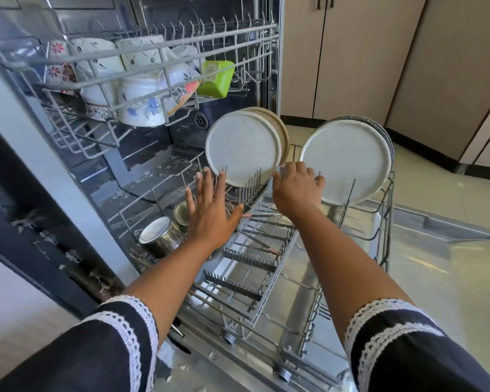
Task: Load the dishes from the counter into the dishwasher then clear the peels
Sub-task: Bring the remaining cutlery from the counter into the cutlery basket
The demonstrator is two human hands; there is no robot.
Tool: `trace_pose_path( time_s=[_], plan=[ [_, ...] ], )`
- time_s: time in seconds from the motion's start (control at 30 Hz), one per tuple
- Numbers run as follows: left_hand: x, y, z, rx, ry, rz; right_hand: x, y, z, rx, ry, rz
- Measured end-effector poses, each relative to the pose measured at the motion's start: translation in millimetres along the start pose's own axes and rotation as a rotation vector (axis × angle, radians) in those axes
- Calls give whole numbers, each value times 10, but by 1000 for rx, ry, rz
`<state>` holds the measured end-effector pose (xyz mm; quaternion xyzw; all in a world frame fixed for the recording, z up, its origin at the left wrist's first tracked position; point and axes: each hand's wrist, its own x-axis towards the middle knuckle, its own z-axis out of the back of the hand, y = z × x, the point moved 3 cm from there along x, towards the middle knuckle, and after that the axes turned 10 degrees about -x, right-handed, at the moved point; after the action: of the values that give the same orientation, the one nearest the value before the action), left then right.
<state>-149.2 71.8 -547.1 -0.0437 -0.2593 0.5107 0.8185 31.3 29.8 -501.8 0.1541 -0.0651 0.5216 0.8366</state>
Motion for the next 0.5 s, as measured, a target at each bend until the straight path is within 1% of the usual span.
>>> trace_pose_path(
  time_s=[0.13, 0.27, 0.43, 0.5],
  plan=[
    [-30, -76, 58, 21, -42, -40, -18, -73, 60, 3, -13, 17],
    [-22, -261, 157, -12, -60, -24, -117, -121, 125, 15, -22, 22],
    [15, -599, 361, 31, -114, -137, -270, -266, 355, -117, -77, 77],
    [26, -729, 461, 51, -149, -207, -310, -295, 455, -124, -108, 88]
  ],
)
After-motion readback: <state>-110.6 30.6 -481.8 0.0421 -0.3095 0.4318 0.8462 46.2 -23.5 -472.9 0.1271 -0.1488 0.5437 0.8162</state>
